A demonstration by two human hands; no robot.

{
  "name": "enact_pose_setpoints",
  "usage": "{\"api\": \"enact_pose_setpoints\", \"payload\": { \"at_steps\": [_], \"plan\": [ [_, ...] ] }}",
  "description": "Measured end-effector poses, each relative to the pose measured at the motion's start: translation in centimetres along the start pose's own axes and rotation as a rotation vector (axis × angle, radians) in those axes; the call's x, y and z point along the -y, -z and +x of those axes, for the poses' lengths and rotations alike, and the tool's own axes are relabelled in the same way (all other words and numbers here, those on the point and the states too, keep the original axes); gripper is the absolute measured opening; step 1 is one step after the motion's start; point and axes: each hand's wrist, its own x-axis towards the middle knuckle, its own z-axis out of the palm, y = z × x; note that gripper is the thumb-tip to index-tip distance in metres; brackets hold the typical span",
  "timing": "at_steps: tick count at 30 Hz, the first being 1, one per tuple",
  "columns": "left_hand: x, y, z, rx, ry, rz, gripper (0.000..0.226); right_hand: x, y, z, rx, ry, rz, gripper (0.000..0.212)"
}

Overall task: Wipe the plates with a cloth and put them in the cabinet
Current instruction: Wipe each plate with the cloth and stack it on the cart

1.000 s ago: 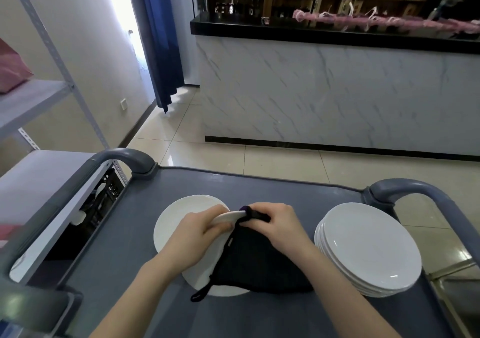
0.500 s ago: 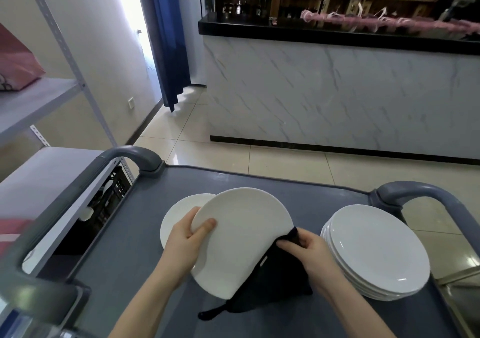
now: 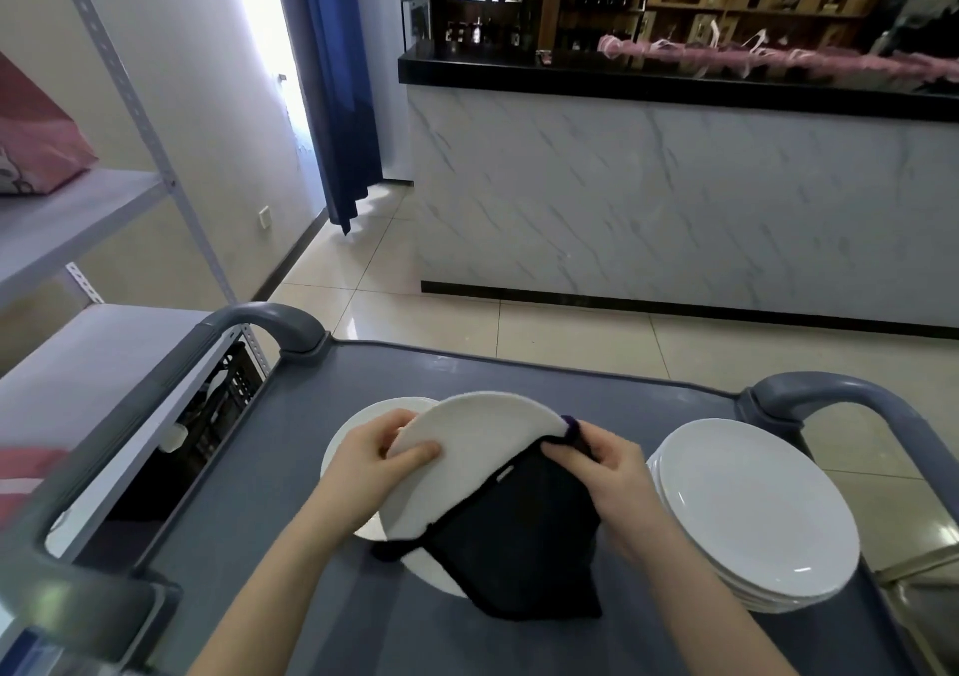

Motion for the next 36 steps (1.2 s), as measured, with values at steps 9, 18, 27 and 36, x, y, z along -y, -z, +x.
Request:
{"api": "enact_pose_setpoints", "payload": {
  "at_steps": [9, 18, 27, 36],
  "plan": [
    [0.5, -1.2, -1.1, -0.013, 0.004, -0.199, 0.014, -1.0, 1.4, -0.4, -0.087, -0.197, 0.150, 0.020],
    [-1.0, -1.4, 0.4, 0.076, -0.229, 0.308, 0.030, 2.2, -3.8, 2.0, 0.220, 0.127, -0.673, 0.016],
    [0.4, -0.4, -1.2, -0.306, -0.068, -0.120, 0.005, -1.3, 0.3, 0.1, 0.095, -0.103, -0.070, 0.016],
    [0.3, -0.4, -1.0, -0.215, -0.019, -0.219, 0.010, -1.3, 0.9, 0.1, 0.112, -0.127, -0.030, 0.020]
  ]
}}
